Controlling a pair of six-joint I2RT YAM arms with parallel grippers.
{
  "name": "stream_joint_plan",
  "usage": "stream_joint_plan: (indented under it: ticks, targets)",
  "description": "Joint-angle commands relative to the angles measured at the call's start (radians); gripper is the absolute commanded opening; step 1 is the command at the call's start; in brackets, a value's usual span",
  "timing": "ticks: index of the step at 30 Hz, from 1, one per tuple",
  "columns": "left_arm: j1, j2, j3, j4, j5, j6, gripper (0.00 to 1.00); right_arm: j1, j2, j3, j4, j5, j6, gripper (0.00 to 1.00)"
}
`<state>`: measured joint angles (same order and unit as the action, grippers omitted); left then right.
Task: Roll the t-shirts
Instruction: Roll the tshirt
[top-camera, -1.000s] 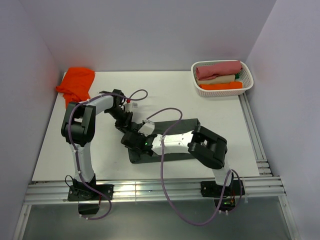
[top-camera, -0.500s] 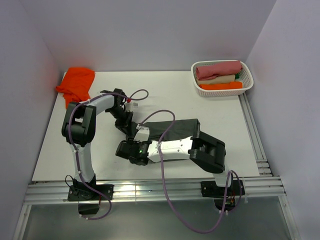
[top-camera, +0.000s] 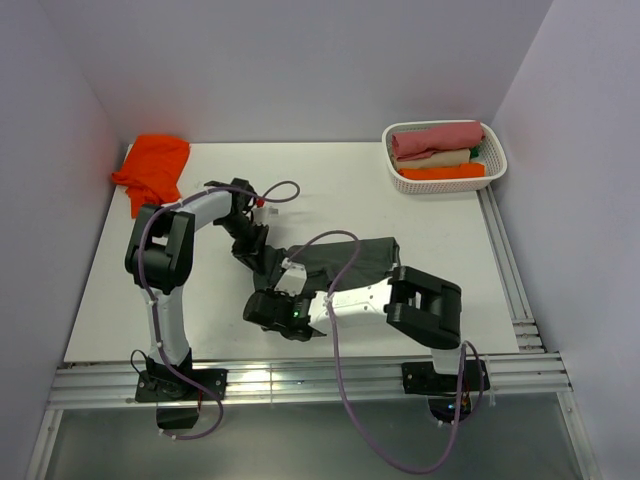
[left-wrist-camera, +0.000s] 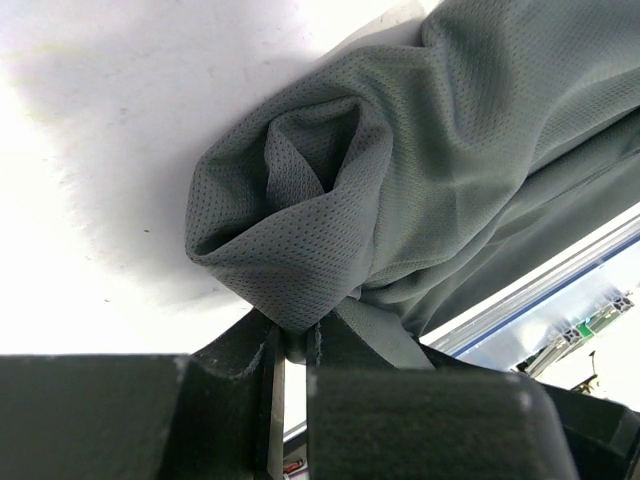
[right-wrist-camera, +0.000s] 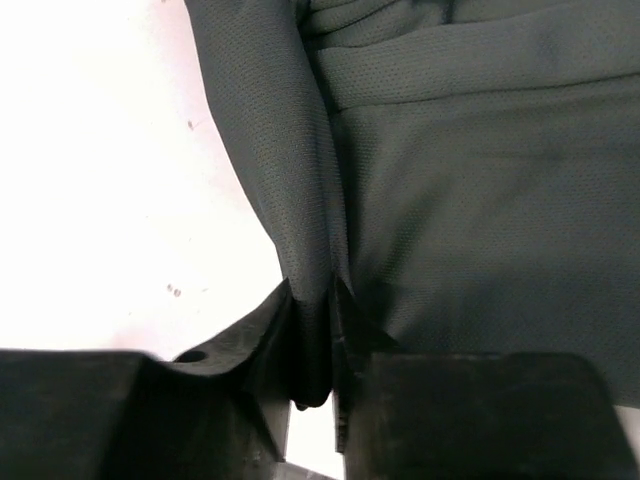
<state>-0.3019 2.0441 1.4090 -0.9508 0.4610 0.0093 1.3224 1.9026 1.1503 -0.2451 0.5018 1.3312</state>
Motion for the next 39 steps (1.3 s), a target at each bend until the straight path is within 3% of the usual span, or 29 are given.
stream_joint_plan:
  ticks: [1,5,8,17,25,30,39]
  targets:
    - [-0.009,-0.001,0.034,0.024,-0.039,0.000,0.00,0.026,-0.057,-0.041,0.052,-0.043,0.042,0.27]
    - [-0.017,-0.002,0.041,0.020,-0.045,-0.002,0.00,0.038,-0.074,-0.025,-0.002,-0.019,0.036,0.51]
    - [-0.022,-0.007,0.041,0.015,-0.051,-0.002,0.00,0.055,-0.082,0.060,-0.190,0.043,0.011,0.54]
    - [-0.023,-0.009,0.031,0.012,-0.065,0.011,0.00,0.067,-0.047,0.290,-0.419,0.194,-0.090,0.54]
    - [-0.025,-0.010,0.033,0.004,-0.076,0.015,0.00,0.025,0.121,0.457,-0.375,0.311,-0.263,0.52]
    - [-0.025,-0.010,0.036,0.000,-0.082,0.018,0.00,-0.018,0.200,0.489,-0.229,0.307,-0.394,0.50]
    - [-0.029,-0.007,0.045,-0.005,-0.081,0.017,0.00,-0.048,0.329,0.612,-0.269,0.333,-0.451,0.50]
